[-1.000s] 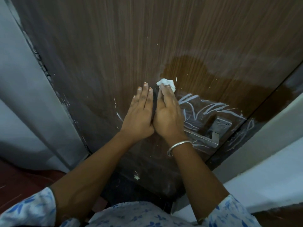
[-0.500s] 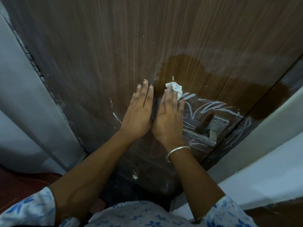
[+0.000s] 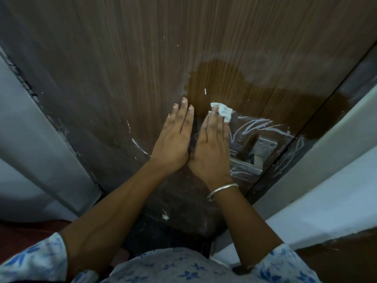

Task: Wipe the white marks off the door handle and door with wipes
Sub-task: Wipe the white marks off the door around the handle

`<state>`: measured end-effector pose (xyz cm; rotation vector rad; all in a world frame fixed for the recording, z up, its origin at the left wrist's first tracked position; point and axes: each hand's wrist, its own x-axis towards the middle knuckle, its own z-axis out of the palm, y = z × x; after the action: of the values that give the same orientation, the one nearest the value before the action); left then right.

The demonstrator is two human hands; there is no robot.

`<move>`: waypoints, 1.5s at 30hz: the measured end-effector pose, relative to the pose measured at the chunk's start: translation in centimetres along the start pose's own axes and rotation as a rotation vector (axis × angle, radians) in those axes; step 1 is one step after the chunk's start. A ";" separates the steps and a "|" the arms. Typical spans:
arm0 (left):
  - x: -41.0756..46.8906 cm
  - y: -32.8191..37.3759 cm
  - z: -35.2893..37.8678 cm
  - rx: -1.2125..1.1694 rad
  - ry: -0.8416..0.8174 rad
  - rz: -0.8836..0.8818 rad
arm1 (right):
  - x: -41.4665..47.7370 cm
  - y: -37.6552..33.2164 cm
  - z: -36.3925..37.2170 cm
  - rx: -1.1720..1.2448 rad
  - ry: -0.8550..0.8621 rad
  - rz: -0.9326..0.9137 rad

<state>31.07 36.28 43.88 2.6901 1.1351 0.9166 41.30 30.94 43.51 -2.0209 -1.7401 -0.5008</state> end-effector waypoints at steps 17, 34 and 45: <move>0.5 2.1 0.6 -0.068 -0.045 0.076 | -1.3 4.0 -1.9 -0.157 0.032 -0.028; 1.0 5.9 2.4 -0.143 -0.012 0.230 | -4.1 8.6 -3.1 -0.088 0.145 0.182; 1.2 7.1 3.1 -0.108 0.047 0.268 | -5.2 10.2 -3.1 -0.019 0.160 0.235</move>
<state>37.85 32.41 44.00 2.7881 0.7180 1.0489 50.61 23.68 42.59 -2.1010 -1.3889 -0.5845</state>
